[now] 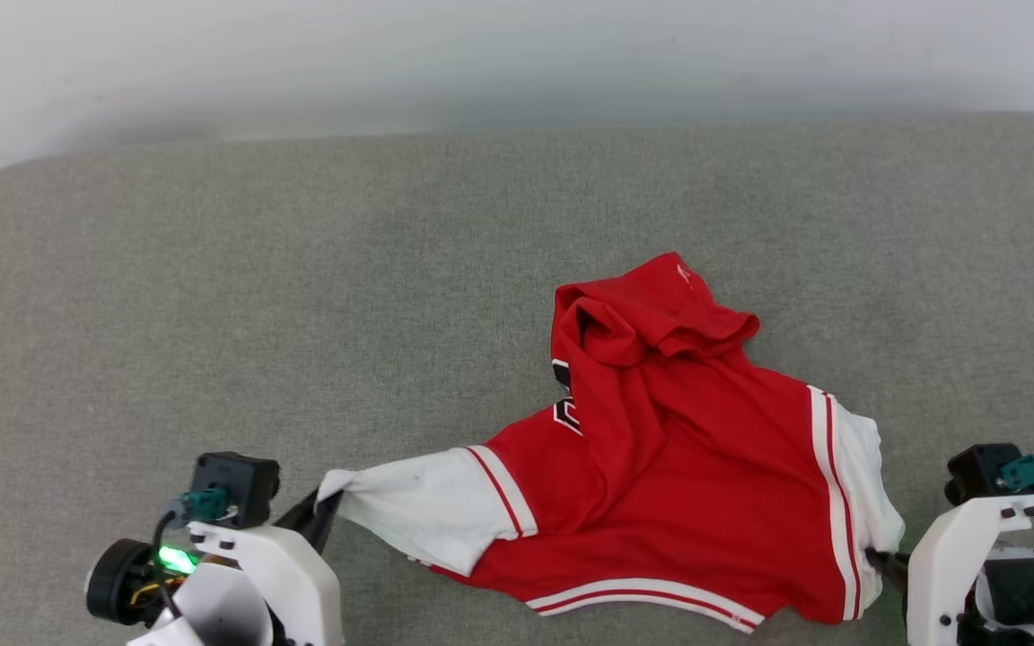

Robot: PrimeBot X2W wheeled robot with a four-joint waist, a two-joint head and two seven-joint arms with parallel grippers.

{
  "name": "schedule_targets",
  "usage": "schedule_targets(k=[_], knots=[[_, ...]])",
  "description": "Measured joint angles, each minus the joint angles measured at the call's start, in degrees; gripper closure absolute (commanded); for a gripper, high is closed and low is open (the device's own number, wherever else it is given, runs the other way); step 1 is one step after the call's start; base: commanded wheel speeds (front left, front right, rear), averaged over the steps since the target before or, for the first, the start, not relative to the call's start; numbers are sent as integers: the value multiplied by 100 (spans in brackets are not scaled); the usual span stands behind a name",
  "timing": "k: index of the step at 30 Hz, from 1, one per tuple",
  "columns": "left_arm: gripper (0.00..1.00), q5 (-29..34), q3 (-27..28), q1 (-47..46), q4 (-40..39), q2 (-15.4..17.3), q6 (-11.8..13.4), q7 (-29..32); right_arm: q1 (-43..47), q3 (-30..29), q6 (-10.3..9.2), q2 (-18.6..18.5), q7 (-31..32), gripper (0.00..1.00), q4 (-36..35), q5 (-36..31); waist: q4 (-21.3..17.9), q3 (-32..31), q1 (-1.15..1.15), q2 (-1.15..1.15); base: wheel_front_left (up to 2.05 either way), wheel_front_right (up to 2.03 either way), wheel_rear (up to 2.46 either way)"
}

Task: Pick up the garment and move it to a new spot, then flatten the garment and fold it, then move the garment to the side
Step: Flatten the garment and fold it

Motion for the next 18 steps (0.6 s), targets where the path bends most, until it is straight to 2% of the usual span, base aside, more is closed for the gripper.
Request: schedule_targets(k=[4, 11, 14, 18], knots=[[100, 13, 205, 27, -125, 49, 111, -247, -16, -238, 0, -44, -397, 100, -369, -190, -53, -215, 0, 0, 0, 0, 0], [100, 5, 691, -357, -315, 74, 230, -636, -401, -466, 1, -87, -680, 100, -891, -599, -211, -529, 0, 0, 0, 0, 0], [100, -9, 803, -788, -279, 66, 180, -703, -772, -523, 1, -74, -738, 100, -1054, -716, -280, -591, 0, 0, 0, 0, 0], [100, -25, 856, -1706, 98, -85, -4, -761, -1547, -555, 1, -4, -846, 100, -1023, -916, -308, -530, 0, 0, 0, 0, 0]])
